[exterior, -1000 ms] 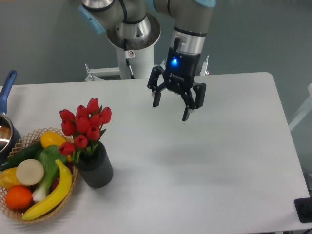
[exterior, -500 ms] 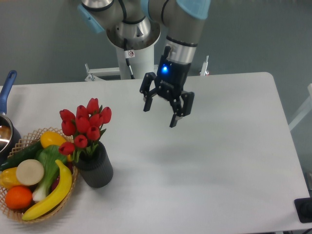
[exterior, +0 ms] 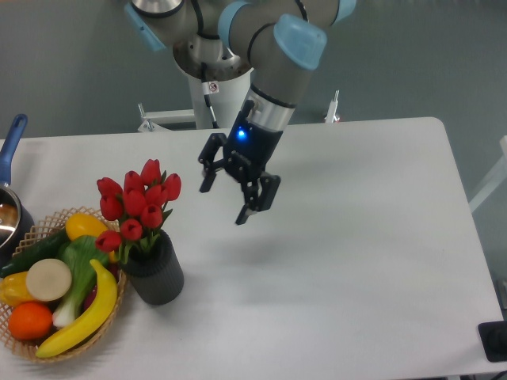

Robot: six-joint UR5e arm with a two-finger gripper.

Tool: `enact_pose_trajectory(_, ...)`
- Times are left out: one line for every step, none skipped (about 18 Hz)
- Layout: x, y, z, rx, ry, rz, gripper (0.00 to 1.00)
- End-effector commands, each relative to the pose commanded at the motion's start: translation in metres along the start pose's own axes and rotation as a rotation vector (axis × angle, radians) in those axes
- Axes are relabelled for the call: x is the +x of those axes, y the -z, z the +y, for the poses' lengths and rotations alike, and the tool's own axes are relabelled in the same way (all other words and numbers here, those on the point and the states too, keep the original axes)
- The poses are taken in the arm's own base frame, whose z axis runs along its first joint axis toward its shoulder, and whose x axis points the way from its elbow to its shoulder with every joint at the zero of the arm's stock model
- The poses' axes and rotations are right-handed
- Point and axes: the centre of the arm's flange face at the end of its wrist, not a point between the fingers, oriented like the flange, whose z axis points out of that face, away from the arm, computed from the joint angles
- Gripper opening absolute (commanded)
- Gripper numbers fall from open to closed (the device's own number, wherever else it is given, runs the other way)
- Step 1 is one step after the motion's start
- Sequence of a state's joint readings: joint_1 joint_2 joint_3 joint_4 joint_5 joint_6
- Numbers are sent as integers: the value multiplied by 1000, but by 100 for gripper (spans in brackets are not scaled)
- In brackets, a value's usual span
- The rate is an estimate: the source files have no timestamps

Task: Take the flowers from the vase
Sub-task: 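Move the open gripper toward the red tulips in the black vase, then lower the gripper around the tulip stems just above the vase rim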

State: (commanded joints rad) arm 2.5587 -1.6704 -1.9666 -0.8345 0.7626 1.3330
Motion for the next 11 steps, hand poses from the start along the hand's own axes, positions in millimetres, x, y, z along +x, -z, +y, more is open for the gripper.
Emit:
enact_pose_trajectory(1,-5,-1,9,-1,12,100)
enact_pose_trajectory(5,-13,-4,10,-8,30,100)
enact_pose_trajectory(7,-16,-6,11,-9,36,100)
enact_pose_trajectory(9,-20,-7,14,-12,47,100)
enact_pose_trajectory(10,-29,-7,16,-12,63,100)
enact_pose_trajectory(12,-37,-8,25,-13,81,100)
enact_pose_trajectory(14,-44,-7,36,-8,98,100)
enact_pose_trajectory(15,-47,-7,63,1,112,100)
enact_pose_trajectory(15,-48,-9,83,6,119,100)
enact_pose_trajectory(14,-50,-8,91,9,123,100)
enact_pose_trajectory(14,-51,-7,96,13,127,100)
